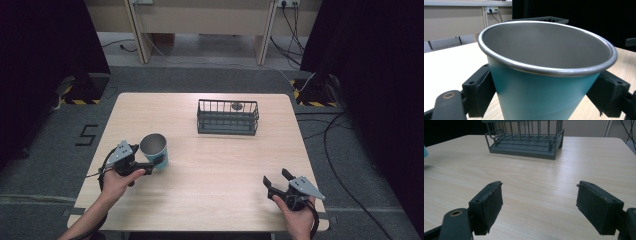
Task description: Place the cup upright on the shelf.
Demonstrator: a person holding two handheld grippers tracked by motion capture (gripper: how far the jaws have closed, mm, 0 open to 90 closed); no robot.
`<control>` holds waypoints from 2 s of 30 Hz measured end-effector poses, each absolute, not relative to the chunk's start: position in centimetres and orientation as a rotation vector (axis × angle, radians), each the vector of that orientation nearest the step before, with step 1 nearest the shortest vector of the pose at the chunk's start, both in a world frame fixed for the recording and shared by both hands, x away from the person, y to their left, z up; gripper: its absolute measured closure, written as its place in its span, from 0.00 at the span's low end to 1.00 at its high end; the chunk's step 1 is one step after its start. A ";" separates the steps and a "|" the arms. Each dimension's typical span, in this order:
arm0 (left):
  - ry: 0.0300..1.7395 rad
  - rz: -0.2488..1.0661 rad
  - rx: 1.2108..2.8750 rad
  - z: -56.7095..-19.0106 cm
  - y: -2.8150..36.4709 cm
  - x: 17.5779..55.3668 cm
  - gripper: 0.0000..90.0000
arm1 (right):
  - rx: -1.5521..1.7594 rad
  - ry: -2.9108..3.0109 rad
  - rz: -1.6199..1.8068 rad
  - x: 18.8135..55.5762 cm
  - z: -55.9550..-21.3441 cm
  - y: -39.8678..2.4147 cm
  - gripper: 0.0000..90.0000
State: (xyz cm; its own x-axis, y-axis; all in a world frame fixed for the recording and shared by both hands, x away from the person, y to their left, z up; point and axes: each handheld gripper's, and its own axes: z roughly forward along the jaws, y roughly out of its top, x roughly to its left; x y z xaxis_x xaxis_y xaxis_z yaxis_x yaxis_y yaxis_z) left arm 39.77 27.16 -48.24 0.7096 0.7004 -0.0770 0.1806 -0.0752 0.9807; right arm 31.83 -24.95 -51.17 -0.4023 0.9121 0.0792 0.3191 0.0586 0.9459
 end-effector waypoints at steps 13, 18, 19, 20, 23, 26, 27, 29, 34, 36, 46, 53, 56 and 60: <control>0.690 0.507 1.628 -46.6 25.6 41.3 0.17 | 1.237 1.768 1.358 31.8 -51.2 -25.0 0.24; 0.676 0.505 1.631 -46.2 25.1 41.9 0.17 | 1.238 1.767 1.358 31.8 -51.2 -25.0 0.24; 0.674 0.505 1.632 -46.1 25.0 42.0 0.17 | 1.239 1.766 1.359 31.8 -51.2 -25.0 0.24; 0.670 0.506 1.635 -46.0 24.9 42.1 0.17 | 1.239 1.766 1.360 31.8 -51.2 -25.1 0.24; 0.665 0.506 1.636 -45.8 24.6 42.3 0.17 | 1.241 1.767 1.359 31.8 -51.2 -25.1 0.24; 0.652 0.506 1.640 -45.3 24.0 42.8 0.17 | 1.239 1.767 1.360 31.8 -51.2 -25.1 0.24; 0.648 0.504 1.641 -45.2 23.8 42.9 0.17 | 1.240 1.766 1.360 31.8 -51.2 -25.1 0.24; 0.643 0.504 1.642 -45.1 23.7 43.0 0.17 | 1.239 1.764 1.361 31.8 -51.2 -25.1 0.24; 0.631 0.500 1.645 -44.8 23.0 43.6 0.17 | 1.241 1.764 1.362 31.8 -51.2 -25.1 0.24; 0.629 0.497 1.646 -44.7 22.7 43.9 0.17 | 1.241 1.765 1.362 31.8 -51.2 -25.1 0.24; 0.613 0.501 1.650 -44.0 21.6 45.0 0.17 | 1.241 1.763 1.365 31.8 -51.2 -25.1 0.25; 0.598 0.502 1.651 -43.4 20.6 45.8 0.17 | 1.241 1.764 1.363 31.8 -51.2 -25.1 0.25; 0.593 0.500 1.657 -43.3 20.1 46.3 0.17 | 1.241 1.764 1.368 31.8 -51.2 -25.1 0.25; 0.591 0.498 1.659 -43.2 19.6 46.8 0.17 | 1.243 1.765 1.370 31.8 -51.2 -25.1 0.25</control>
State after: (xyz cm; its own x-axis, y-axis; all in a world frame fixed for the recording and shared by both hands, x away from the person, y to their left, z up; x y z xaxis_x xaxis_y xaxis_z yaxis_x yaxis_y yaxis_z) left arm 46.77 19.55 -43.18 0.7759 0.6308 -0.0021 0.1048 -0.1256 0.9865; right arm 31.82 -25.15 -51.19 -0.4003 0.9113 0.0967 0.3195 0.0398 0.9468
